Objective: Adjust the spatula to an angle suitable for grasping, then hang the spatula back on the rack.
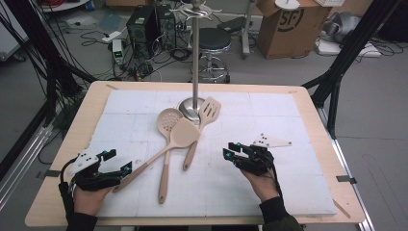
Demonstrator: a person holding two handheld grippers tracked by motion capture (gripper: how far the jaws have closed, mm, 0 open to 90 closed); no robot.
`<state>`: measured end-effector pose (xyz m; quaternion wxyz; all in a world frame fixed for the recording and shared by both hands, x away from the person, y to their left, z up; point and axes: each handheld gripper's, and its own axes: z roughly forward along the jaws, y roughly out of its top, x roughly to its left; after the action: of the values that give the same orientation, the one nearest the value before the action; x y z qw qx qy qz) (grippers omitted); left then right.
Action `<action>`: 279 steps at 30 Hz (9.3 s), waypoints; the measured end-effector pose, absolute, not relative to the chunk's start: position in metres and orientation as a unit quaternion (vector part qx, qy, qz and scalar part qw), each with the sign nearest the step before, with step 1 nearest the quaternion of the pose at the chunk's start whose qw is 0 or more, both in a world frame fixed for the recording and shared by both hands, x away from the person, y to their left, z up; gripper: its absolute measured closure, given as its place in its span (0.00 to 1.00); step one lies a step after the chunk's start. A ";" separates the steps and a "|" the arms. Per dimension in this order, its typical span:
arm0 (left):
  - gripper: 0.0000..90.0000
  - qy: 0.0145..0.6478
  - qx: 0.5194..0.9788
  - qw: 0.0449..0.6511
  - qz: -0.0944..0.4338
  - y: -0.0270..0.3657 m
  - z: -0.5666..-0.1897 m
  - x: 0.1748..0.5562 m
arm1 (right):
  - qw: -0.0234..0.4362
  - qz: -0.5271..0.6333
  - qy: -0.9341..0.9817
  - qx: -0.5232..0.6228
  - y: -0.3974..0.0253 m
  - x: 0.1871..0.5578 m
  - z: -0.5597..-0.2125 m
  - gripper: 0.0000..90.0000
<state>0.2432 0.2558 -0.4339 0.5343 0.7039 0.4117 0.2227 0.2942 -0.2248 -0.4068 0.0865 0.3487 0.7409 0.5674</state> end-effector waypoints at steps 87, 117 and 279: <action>0.23 0.440 0.671 0.551 0.229 0.272 -0.437 0.247 | -0.175 0.362 0.869 0.289 0.050 0.359 -0.455 1.00; 0.23 0.449 0.659 0.560 0.225 0.280 -0.439 0.244 | -0.066 0.389 0.841 0.370 0.014 0.389 -0.431 1.00; 0.25 0.431 0.674 0.561 0.214 0.269 -0.440 0.240 | 0.209 0.687 0.598 0.356 -0.138 0.353 -0.351 0.87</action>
<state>0.2399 0.2689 -0.4403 0.5606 0.6741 0.4307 0.2139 0.3530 -0.1376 -0.3509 0.2090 0.3563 0.5984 0.6865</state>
